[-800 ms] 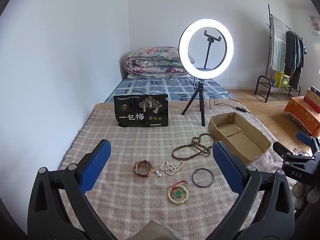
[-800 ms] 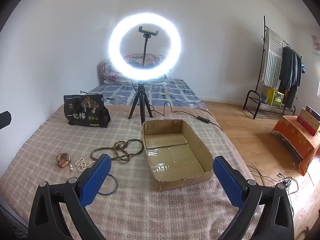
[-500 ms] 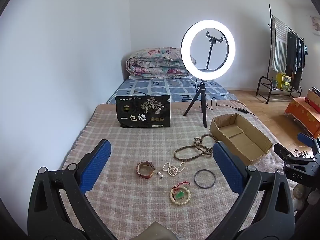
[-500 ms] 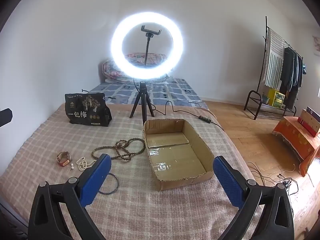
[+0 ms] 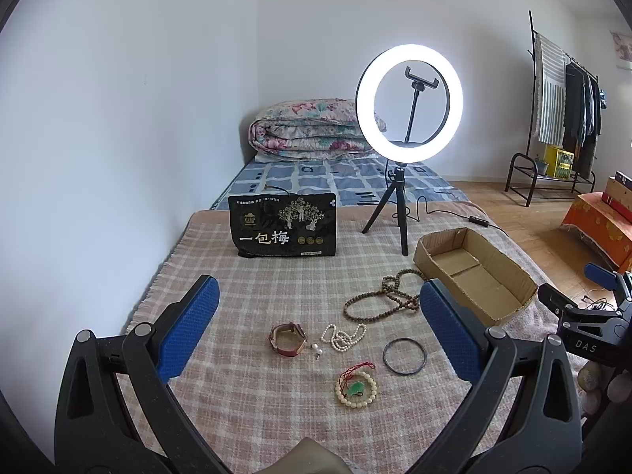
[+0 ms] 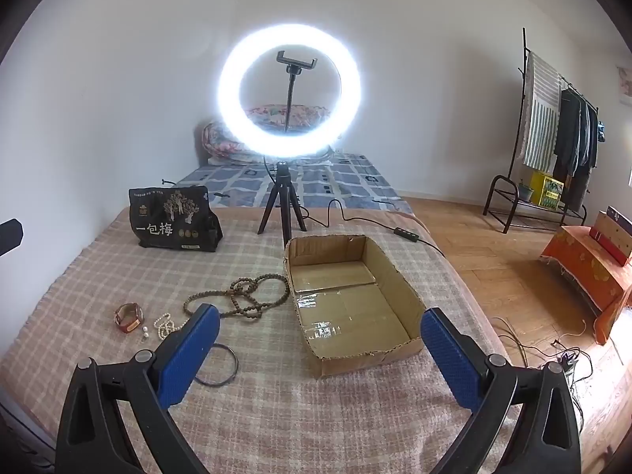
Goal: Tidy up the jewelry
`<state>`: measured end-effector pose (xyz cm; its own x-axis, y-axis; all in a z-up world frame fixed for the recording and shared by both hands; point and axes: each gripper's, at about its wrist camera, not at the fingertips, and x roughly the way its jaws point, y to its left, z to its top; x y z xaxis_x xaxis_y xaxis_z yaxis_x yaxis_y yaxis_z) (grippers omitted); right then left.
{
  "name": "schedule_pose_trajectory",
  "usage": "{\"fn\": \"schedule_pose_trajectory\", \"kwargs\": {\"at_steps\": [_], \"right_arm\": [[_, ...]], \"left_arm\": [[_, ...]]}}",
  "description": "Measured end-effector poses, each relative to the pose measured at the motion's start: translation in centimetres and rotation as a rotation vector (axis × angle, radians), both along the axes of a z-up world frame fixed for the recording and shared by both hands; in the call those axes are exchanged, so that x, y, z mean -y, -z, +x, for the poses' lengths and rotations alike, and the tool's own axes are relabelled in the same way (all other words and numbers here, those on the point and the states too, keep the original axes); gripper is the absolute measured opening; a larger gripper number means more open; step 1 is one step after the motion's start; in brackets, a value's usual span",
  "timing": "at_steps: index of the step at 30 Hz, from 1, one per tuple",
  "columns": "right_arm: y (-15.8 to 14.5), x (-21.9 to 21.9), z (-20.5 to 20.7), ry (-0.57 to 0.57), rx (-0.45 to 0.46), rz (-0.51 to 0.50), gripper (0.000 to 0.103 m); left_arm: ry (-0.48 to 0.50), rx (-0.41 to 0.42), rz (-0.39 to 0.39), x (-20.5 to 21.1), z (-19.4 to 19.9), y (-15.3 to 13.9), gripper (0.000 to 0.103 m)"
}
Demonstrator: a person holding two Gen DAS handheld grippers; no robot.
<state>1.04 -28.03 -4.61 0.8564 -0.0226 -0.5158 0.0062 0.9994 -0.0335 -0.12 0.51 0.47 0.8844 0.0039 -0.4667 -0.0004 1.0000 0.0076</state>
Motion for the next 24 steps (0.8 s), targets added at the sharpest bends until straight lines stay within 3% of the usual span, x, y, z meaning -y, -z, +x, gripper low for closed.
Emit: {"fn": "schedule_pose_trajectory", "kwargs": {"at_steps": [24], "right_arm": [[-0.04, -0.16, 0.38, -0.005, -0.009, 0.023, 0.103]], "left_arm": [[-0.003, 0.007, -0.006, -0.40, 0.02, -0.25, 0.103]]}}
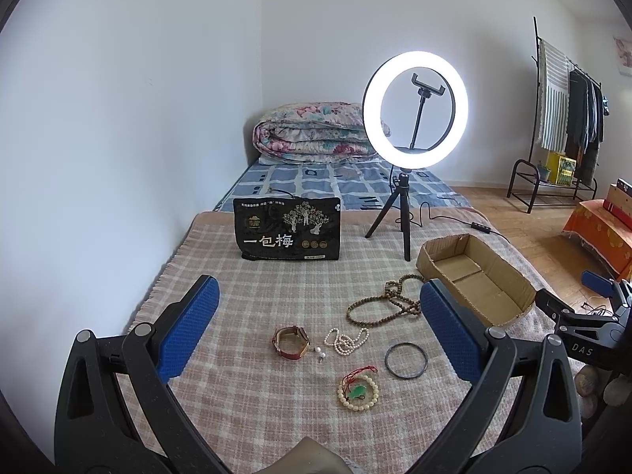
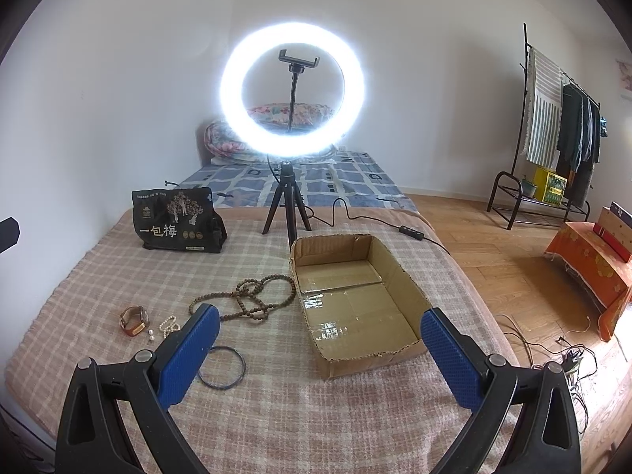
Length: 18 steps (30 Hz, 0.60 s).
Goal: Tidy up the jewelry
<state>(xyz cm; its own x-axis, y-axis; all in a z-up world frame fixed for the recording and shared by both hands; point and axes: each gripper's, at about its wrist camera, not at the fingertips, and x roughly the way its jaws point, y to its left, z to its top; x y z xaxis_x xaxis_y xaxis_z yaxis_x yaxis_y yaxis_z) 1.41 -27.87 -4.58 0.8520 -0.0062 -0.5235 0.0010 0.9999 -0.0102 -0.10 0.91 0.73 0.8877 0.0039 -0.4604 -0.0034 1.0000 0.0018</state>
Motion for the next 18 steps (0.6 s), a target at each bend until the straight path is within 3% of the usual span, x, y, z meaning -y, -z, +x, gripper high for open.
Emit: {"fn": "schedule_pose_trajectory", "kwargs": {"at_steps": [18], "right_arm": [[0.10, -0.13, 0.00, -0.004, -0.007, 0.004, 0.103]], "left_arm": [[0.000, 0.000, -0.003, -0.32, -0.05, 0.08, 0.103]]}}
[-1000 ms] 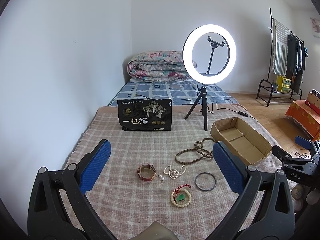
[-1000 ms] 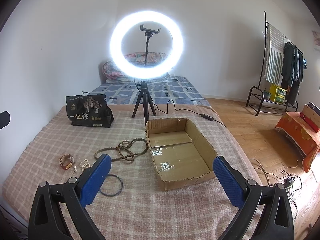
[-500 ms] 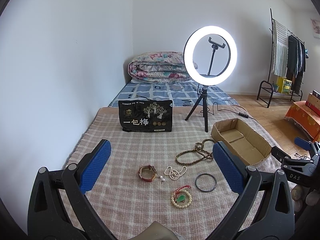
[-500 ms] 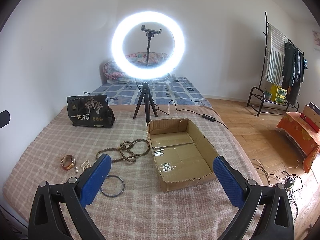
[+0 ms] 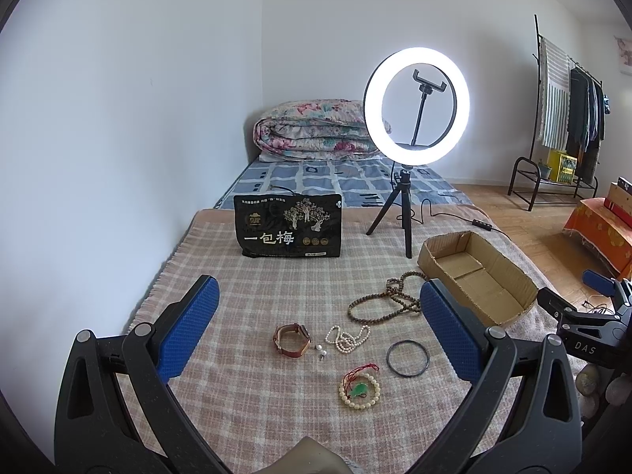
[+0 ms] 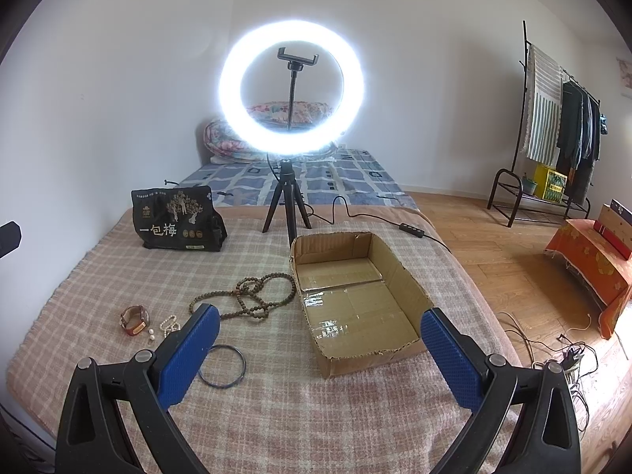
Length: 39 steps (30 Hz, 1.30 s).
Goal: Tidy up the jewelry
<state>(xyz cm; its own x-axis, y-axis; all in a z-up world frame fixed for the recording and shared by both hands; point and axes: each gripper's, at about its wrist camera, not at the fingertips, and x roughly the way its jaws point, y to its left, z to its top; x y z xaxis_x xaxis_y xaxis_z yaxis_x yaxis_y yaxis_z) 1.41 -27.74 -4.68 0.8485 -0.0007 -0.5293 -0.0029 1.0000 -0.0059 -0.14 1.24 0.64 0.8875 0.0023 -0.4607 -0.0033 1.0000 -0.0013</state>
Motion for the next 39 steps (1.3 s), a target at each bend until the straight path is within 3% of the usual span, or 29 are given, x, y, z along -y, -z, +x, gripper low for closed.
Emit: {"fn": "schedule_pose_trajectory", "kwargs": {"at_steps": [27, 39], "right_arm": [[0.8, -1.8, 1.1, -0.061, -0.039, 0.009, 0.103], [2.4, -3.6, 2.1, -0.143, -0.077, 0.000, 0.103]], "left_arm": [[-0.047, -0.061, 0.004, -2.0, 1.0, 2.0, 0.103], [-0.147, -0.121, 0.014, -6.8, 3.8, 3.4, 0.103]]}}
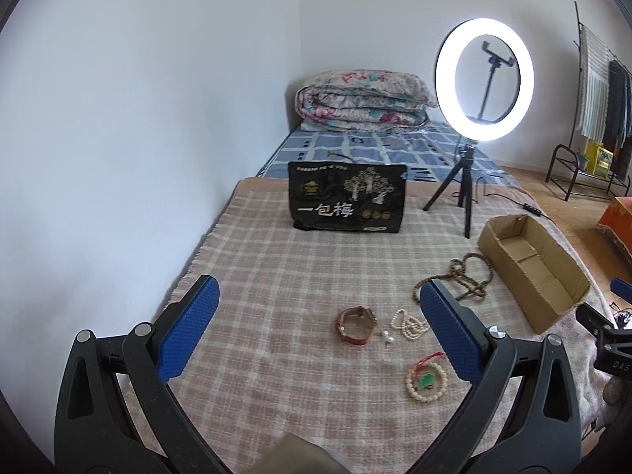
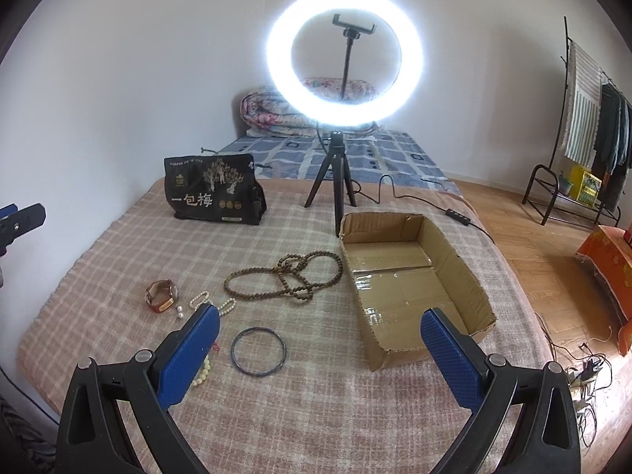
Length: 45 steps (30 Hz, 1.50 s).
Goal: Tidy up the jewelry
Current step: 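Grasp the jade bracelet's red string with the left tool while the right tool approaches the blue bangle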
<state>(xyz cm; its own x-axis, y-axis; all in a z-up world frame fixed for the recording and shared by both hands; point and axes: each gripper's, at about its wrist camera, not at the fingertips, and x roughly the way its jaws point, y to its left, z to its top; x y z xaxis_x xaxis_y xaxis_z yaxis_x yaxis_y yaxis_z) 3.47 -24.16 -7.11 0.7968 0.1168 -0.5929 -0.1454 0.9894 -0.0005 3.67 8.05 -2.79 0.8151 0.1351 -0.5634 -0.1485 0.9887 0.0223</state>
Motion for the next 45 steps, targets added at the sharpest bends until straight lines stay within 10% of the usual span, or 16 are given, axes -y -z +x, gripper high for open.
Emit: {"fn": "schedule_pose_trajectory", "kwargs": {"at_steps": [11, 24, 45], "right_arm": [[1.5, -2.9, 0.8, -0.164, -0.003, -0.035, 0.101], [6.7, -5.5, 4.7, -0.355, -0.266, 0.015, 0.078], [12.2, -3.3, 8.8, -0.273, -0.428, -0.053, 0.068]], "left_arm": [[0.052, -0.104, -0.025, -0.5, 2.8, 2.3, 0.098], [0.160, -0.226, -0.103, 0.9, 4.9, 5.0, 0.079], [0.391, -0.492, -0.111, 6.9, 7.4, 13.8, 0.055]]}}
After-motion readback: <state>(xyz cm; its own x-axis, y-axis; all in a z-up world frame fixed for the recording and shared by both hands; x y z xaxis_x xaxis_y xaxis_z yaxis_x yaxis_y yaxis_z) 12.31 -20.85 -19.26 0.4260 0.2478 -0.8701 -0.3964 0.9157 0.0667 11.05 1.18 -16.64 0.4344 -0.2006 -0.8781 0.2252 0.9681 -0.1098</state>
